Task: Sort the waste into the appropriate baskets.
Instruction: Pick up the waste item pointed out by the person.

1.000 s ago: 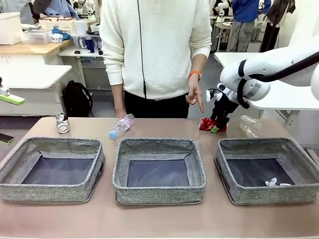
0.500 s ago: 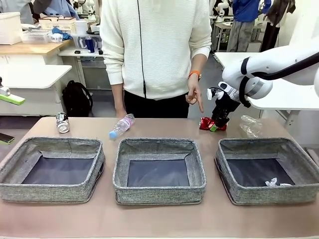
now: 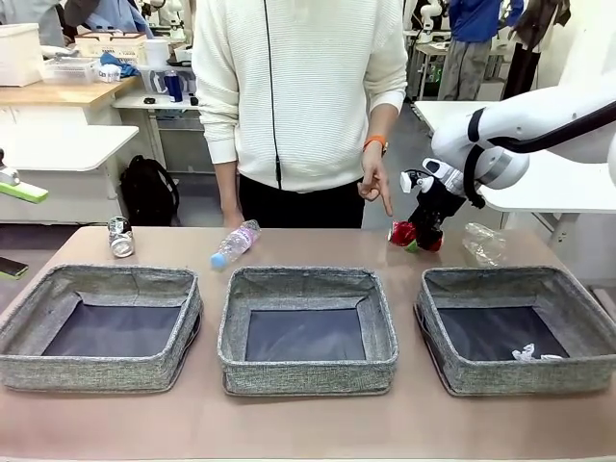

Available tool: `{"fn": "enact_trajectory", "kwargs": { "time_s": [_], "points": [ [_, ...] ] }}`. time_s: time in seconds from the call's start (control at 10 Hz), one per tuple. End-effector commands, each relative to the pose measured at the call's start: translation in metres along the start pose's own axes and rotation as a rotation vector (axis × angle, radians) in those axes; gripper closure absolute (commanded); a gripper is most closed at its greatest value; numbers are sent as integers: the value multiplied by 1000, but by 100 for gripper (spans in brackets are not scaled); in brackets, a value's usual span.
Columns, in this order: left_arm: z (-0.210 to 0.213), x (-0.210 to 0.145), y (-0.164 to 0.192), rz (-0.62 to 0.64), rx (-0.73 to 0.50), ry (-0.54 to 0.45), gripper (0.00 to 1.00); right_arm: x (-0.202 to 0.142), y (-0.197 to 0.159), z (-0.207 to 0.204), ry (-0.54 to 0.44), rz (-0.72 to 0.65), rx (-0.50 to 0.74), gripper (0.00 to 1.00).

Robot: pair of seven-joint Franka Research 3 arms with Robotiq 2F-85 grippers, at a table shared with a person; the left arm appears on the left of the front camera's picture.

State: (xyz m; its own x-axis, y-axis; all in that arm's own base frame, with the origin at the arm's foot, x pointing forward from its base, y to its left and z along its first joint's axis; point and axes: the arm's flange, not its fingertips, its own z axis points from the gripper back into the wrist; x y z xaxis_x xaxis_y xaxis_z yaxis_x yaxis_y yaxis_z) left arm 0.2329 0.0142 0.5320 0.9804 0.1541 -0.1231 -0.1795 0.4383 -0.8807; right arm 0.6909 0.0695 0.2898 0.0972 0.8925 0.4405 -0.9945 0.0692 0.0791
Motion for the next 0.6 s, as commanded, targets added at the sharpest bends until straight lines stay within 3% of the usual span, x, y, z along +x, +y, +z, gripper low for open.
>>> {"fn": "enact_trajectory", "kwargs": {
  "time_s": [0.0, 0.5],
  "points": [
    [2, 1, -1, -20, -14, -1, 0, -1, -4, 5, 11, 19, 17, 100],
    [2, 1, -1, -20, -14, -1, 0, -3, -4, 7, 28, 0, 14, 100]
  ]
}}
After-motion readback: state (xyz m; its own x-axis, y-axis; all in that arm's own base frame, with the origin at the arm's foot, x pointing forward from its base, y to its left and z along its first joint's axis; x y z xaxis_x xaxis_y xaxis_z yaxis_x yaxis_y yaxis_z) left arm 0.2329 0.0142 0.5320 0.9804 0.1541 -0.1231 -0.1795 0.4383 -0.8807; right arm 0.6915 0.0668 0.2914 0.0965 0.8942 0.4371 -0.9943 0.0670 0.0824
